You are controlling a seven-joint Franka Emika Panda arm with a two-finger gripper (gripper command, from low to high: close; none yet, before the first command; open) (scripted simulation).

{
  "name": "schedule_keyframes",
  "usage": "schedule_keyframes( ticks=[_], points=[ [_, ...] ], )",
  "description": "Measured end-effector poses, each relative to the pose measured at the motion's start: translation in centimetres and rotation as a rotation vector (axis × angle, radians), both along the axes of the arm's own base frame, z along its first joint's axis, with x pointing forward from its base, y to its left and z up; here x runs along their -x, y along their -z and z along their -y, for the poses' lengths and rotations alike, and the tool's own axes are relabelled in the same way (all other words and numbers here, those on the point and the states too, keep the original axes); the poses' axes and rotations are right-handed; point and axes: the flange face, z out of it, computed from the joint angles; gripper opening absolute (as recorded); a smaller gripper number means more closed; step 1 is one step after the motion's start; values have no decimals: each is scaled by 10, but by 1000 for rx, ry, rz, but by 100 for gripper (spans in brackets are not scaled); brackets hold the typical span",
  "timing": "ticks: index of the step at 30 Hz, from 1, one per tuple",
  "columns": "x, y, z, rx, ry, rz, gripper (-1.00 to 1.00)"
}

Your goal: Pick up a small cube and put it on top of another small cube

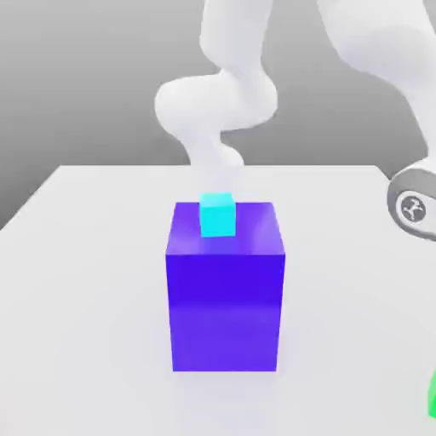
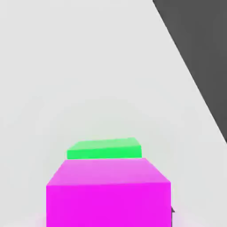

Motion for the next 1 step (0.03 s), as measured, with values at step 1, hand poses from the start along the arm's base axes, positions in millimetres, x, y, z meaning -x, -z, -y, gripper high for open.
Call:
schedule_keyframes(
  ticks=[1],
  points=[
    [0,0,0,0,0,0,100]
  ],
)
